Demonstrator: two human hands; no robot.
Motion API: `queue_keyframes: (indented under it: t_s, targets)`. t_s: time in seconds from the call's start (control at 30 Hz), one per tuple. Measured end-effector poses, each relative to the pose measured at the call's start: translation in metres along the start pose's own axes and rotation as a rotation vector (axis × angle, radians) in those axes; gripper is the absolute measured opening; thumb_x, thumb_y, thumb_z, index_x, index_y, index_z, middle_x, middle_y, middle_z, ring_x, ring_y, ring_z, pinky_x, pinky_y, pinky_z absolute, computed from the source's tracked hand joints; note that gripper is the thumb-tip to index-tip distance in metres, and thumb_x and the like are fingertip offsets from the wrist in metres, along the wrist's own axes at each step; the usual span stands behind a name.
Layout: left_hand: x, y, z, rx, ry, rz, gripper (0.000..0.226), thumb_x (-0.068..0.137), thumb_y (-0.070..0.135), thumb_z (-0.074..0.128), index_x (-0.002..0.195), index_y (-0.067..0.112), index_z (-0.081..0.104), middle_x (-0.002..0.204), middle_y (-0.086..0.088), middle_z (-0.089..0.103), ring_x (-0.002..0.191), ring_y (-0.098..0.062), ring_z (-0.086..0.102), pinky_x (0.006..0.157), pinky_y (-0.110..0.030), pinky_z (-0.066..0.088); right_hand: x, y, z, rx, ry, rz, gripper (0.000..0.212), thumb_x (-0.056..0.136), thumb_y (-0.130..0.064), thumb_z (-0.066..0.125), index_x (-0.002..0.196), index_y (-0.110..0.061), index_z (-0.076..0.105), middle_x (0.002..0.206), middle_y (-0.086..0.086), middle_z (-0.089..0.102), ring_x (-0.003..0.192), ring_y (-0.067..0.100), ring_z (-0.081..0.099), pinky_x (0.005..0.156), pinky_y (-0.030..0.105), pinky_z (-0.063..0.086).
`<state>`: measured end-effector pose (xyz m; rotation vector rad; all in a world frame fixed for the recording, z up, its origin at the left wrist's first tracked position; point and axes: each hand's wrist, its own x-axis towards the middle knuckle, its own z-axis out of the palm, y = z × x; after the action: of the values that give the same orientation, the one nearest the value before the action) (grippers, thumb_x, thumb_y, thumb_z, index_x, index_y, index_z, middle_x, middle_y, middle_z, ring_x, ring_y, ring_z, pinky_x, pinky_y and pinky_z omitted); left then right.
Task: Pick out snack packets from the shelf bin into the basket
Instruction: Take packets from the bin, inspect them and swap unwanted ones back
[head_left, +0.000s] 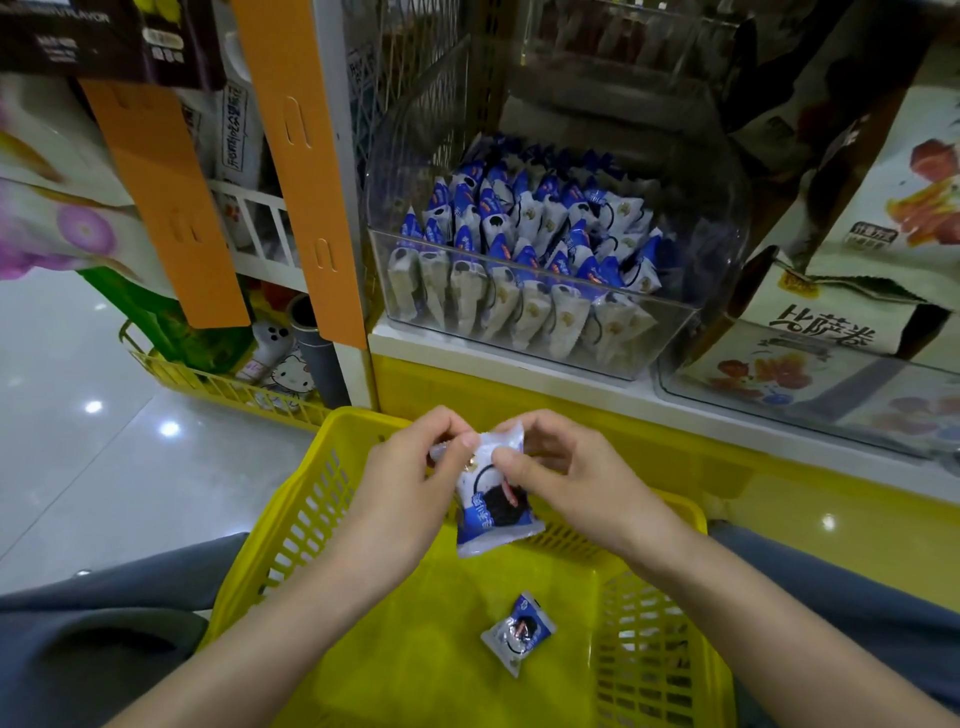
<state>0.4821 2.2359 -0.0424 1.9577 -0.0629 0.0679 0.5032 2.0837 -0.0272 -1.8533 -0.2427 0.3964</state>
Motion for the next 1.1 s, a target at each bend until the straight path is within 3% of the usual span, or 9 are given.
queue_keyframes:
  t_s: [0.13,0.27,0.43,0.5,0.6,0.7,0.87,0.97,1.1]
  targets:
    - [-0.002,0.0,0.003,0.062,0.0,0.029,0.018,0.089,0.016,0.057,0.071,0.019,0.056,0.063,0.008,0.057,0.06,0.0,0.049,0.053,-0.013,0.035,0.0,0.006,0.001,-0.07,0.107,-0.042,0.014,0.084,-0.016,0.065,0.072,-0.025,0.064,0.071,-0.005,0.066,0.07,0.007,0.059,0.068,0.031,0.048]
    - [0.004,-0.004,0.002,-0.058,-0.044,-0.061,0.018,0.087,0.013,0.06,0.07,0.019,0.058,0.063,0.008,0.057,0.06,-0.002,0.049,0.057,-0.019,0.039,-0.003,0.007,0.003,-0.23,0.181,-0.152,0.009,0.084,-0.024,0.065,0.075,-0.026,0.064,0.072,-0.008,0.066,0.068,0.003,0.06,0.062,0.02,0.047]
    - [0.008,-0.006,0.004,-0.194,-0.07,-0.129,0.021,0.087,0.009,0.059,0.069,0.02,0.057,0.066,0.006,0.057,0.066,-0.009,0.051,0.061,-0.031,0.042,-0.008,0.004,0.0,-0.585,0.218,-0.376,0.005,0.087,-0.031,0.06,0.086,-0.027,0.062,0.079,-0.017,0.057,0.074,0.003,0.055,0.06,0.024,0.048]
    - [0.008,-0.005,0.005,-0.208,-0.022,-0.126,0.019,0.087,0.008,0.059,0.076,0.022,0.053,0.075,0.003,0.059,0.072,-0.014,0.054,0.067,-0.039,0.046,-0.007,0.004,0.001,-0.534,0.287,-0.322,0.005,0.086,-0.03,0.061,0.082,-0.027,0.063,0.075,-0.015,0.06,0.072,0.002,0.057,0.06,0.021,0.047]
    - [0.006,-0.005,0.005,0.018,0.083,-0.013,0.03,0.085,0.007,0.061,0.082,0.03,0.042,0.087,0.009,0.055,0.08,-0.009,0.055,0.067,-0.019,0.045,-0.002,0.005,-0.001,-0.393,0.428,-0.188,0.012,0.085,-0.022,0.062,0.073,-0.025,0.061,0.066,-0.01,0.063,0.067,0.002,0.057,0.059,0.018,0.044]
    - [0.001,-0.003,0.008,0.142,0.002,0.085,0.02,0.088,0.014,0.058,0.086,0.031,0.047,0.092,0.011,0.055,0.084,-0.001,0.054,0.067,-0.012,0.041,0.002,0.004,-0.003,-0.201,0.46,-0.066,0.016,0.084,-0.019,0.063,0.069,-0.025,0.06,0.064,-0.007,0.065,0.06,0.005,0.06,0.057,0.022,0.05]
    - [0.0,-0.002,0.015,-0.306,-0.117,-0.173,0.016,0.089,0.02,0.056,0.104,0.021,0.053,0.102,0.009,0.062,0.092,-0.002,0.059,0.074,-0.01,0.047,0.004,-0.002,0.006,0.175,0.214,-0.038,0.013,0.089,-0.014,0.056,0.084,-0.022,0.065,0.083,-0.003,0.07,0.074,0.008,0.066,0.059,0.019,0.053]
    - [0.006,-0.002,0.017,-0.599,-0.087,-0.317,0.025,0.091,0.013,0.051,0.114,0.021,0.056,0.105,0.002,0.067,0.098,-0.013,0.065,0.082,-0.028,0.053,0.002,-0.001,0.008,0.03,0.208,-0.084,0.016,0.088,-0.011,0.059,0.094,-0.024,0.065,0.091,-0.007,0.068,0.079,0.001,0.061,0.067,0.017,0.051]
    - [0.015,-0.002,0.022,-0.815,-0.024,-0.491,0.024,0.095,0.007,0.037,0.098,0.021,0.057,0.096,-0.005,0.066,0.096,-0.024,0.062,0.092,-0.048,0.046,-0.001,0.003,0.012,-0.171,0.27,-0.092,0.023,0.079,-0.023,0.069,0.098,-0.03,0.057,0.101,-0.011,0.058,0.08,0.0,0.056,0.063,0.013,0.047]
